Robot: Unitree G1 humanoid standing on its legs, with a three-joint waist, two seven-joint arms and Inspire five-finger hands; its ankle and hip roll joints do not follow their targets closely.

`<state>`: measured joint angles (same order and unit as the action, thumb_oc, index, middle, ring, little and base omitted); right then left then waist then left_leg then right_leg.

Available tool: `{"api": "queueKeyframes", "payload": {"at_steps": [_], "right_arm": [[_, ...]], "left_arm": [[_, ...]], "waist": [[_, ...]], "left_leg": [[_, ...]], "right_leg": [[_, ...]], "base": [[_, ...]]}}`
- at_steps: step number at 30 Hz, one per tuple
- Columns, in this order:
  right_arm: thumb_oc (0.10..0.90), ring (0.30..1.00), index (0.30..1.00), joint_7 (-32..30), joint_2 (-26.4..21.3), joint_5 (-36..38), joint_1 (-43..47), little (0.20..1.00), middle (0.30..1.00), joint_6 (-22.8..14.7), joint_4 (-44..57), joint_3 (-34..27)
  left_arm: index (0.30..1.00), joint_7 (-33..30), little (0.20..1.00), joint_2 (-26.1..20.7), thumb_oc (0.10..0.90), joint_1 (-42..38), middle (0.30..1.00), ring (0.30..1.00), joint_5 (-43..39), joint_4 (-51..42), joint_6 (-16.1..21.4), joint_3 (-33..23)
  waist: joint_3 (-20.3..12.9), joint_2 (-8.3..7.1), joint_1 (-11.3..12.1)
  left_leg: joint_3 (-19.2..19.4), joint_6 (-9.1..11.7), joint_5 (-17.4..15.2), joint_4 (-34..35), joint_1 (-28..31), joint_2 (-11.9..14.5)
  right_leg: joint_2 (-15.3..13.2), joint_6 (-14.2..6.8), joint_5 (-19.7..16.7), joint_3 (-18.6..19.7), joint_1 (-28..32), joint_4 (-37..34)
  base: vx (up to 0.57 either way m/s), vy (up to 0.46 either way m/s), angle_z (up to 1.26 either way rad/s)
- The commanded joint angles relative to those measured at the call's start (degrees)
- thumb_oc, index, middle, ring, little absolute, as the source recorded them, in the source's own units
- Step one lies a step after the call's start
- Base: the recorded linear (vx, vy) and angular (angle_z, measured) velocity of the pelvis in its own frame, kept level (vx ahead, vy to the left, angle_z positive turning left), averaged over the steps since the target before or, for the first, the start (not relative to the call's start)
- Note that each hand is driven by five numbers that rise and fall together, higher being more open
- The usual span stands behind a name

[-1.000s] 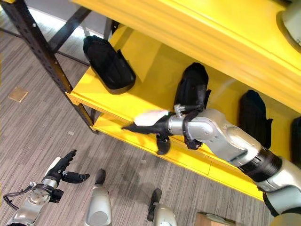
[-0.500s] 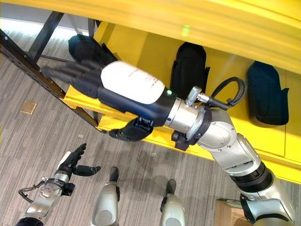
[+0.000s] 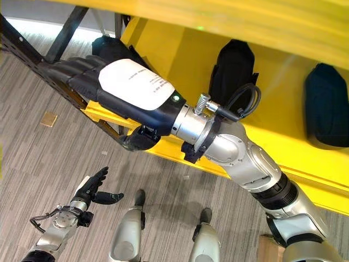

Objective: Move parts from the plastic box to the shelf.

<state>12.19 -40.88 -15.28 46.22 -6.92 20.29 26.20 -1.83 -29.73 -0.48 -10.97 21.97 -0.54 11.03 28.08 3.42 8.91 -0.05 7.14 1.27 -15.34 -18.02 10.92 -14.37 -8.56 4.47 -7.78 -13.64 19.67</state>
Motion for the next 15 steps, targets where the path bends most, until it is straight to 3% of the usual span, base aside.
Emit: {"api": "queueKeyframes", "payload": {"at_steps": [1,10,15], "right_arm": [[0.9,1.0,1.0,-7.04,1.33,-2.27,8.9,1.0,1.0,-0.01,1.02,-2.78],[0.9,1.0,1.0,-11.63,-0.97,-5.46,12.86,1.0,1.0,6.19,-6.45,0.19],[0.9,1.0,1.0,-15.68,-2.79,-5.76,14.23,1.0,1.0,5.5,-10.28,0.35]], "left_arm": [[1.0,-0.57,1.0,-3.05,0.9,1.12,1.0,1.0,-1.34,-5.11,2.55,-1.44],[1.0,0.09,1.0,-5.46,0.9,0.83,1.0,1.0,-2.05,-8.68,1.69,-2.61],[1.0,0.28,1.0,-6.5,0.9,1.2,1.0,1.0,-2.67,-10.74,0.96,-2.91]], "waist": [[-0.82,-0.53,1.6],[1.72,-1.28,3.94],[1.72,-1.56,4.52]], "left_leg": [[1.87,-3.84,-1.77,-0.21,1.73,-1.63],[0.99,-4.85,-2.93,-4.16,-3.49,-3.54],[0.79,-4.95,-2.93,-4.7,-5.83,-3.87]], "right_leg": [[2.47,5.64,7.15,-5.0,0.62,7.82],[2.02,5.47,7.72,-5.51,-1.92,9.94],[2.31,5.4,7.52,-5.63,-3.36,9.52]], "base": [[-0.01,0.016,0.08],[-0.01,-0.014,0.07],[-0.01,-0.013,0.07]]}}
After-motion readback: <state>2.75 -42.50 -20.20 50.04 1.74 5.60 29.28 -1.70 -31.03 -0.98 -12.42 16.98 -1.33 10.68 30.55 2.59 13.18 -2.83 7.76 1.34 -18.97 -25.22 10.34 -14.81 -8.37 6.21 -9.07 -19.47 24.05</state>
